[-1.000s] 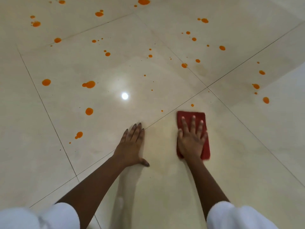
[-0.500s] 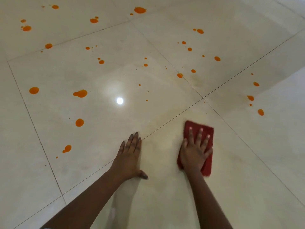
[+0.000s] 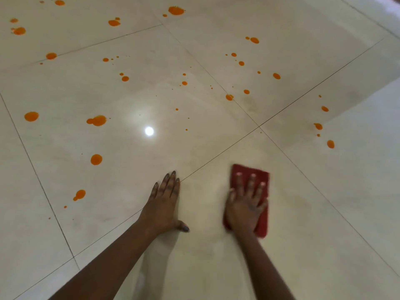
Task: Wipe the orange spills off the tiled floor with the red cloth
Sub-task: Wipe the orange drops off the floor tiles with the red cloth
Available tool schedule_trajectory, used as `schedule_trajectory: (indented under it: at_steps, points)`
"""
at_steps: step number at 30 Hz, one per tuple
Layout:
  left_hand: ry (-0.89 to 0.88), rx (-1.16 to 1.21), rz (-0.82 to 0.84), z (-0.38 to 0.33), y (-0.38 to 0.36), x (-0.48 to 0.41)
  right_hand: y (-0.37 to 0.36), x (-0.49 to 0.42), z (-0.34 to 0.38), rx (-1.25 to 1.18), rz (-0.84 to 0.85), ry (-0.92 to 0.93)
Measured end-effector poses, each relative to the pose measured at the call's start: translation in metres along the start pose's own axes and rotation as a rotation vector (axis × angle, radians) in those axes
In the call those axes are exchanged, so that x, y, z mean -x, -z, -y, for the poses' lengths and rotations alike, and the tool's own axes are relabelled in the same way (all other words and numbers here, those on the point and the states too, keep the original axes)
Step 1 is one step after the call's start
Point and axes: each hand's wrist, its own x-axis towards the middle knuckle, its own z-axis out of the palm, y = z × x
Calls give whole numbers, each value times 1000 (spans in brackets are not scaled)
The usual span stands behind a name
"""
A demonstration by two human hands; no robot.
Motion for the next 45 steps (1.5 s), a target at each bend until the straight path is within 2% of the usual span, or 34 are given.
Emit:
schedule_trajectory:
  at_steps: [3, 4, 7, 10, 13, 16, 17, 19, 20, 22, 23, 25, 28, 29, 30, 32, 34, 35, 37, 39, 42, 45]
  points:
    - [-24, 9, 13, 1, 4, 3, -8, -1, 50, 34, 79, 347]
    - [-31, 7, 12, 2, 6, 5, -2, -19, 57, 48, 119, 389]
    - [-65, -44, -9, 10, 8, 16, 10, -40, 38, 50, 130, 280]
    - [-70, -88, -3, 25, 3, 41, 2, 29, 27, 23, 91, 272]
    - [-10, -79, -7, 42, -7, 71, -16, 113, 56, 2, 133, 426]
    - [45, -49, -27, 56, -12, 92, -23, 94, 96, 67, 116, 739]
    - [56, -42, -20, 59, -12, 97, -21, 74, 102, 97, 161, 760]
    - [86, -59, -21, 64, -13, 104, -17, 40, 97, 103, 160, 593]
    - [94, -69, -21, 64, -14, 106, -16, 35, 87, 76, 148, 490]
    - [150, -54, -47, 71, -15, 117, -14, 64, 83, 50, 109, 417]
    - [165, -54, -51, 71, -18, 118, -15, 89, 80, 54, 104, 440]
    - [217, -52, -50, 76, -22, 128, -22, 134, 92, 44, 208, 623]
    - [299, -37, -54, 91, -25, 144, -30, 119, 141, 120, 139, 946]
    - [322, -25, -65, 96, -27, 148, -29, 100, 154, 166, 166, 966]
    - [342, -25, -70, 101, -27, 150, -30, 80, 160, 192, 162, 907]
    - [381, -57, -53, 108, -26, 157, -30, 62, 152, 140, 147, 689]
    - [404, -70, -56, 115, -26, 161, -26, 87, 137, 57, 96, 564]
    - [410, -63, -50, 117, -26, 163, -23, 111, 133, 39, 135, 583]
    - [420, -33, -49, 118, -28, 164, -28, 152, 136, 73, 250, 770]
    - [433, -17, -54, 118, -29, 166, -35, 155, 157, 144, 177, 951]
    - [484, 3, -75, 127, -24, 175, -38, 130, 179, 157, 251, 934]
    - [559, 15, -30, 139, -17, 191, -40, 161, 171, 160, 263, 976]
